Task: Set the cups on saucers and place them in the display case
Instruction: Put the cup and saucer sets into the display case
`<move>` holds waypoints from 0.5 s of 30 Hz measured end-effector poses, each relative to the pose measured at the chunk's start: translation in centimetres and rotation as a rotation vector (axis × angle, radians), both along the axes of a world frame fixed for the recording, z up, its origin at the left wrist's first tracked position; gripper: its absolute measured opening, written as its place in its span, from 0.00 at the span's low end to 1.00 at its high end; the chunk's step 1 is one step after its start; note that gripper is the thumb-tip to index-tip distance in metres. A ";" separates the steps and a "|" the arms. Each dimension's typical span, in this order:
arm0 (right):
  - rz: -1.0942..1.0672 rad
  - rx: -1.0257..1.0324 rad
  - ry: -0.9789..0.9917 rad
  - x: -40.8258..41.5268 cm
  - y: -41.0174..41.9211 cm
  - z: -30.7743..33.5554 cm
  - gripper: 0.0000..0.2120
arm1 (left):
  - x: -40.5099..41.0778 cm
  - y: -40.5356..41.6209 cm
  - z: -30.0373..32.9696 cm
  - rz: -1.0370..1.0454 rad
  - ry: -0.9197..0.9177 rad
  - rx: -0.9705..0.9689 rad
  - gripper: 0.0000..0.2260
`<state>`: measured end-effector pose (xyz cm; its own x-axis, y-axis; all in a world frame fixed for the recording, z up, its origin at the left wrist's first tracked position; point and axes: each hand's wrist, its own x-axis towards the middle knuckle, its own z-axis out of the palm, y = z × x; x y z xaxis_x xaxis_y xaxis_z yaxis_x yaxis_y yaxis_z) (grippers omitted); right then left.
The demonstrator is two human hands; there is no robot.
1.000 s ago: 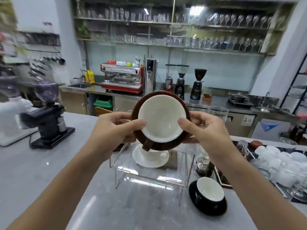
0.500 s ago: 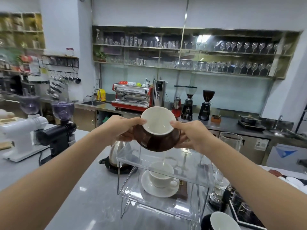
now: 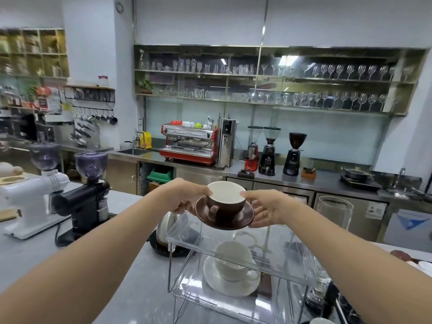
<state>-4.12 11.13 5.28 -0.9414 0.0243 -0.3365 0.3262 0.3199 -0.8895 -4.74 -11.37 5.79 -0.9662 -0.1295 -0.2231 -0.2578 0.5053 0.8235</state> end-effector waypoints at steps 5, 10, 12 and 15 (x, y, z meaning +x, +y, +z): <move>-0.012 -0.024 -0.042 -0.8 0.0 -0.9 0.22 | -1.2 0.3 -0.6 -0.010 -0.036 -0.040 0.24; -0.007 -0.029 -0.055 -1.5 -0.2 -1.3 0.29 | -2.1 0.5 -1.1 -0.006 -0.059 -0.076 0.24; -0.007 -0.018 -0.052 -1.7 -0.2 -1.5 0.30 | -2.4 0.6 -1.4 -0.003 -0.057 -0.078 0.23; 0.001 -0.007 -0.063 -2.1 -0.3 -1.6 0.30 | -2.7 0.5 -1.7 0.002 -0.063 -0.082 0.20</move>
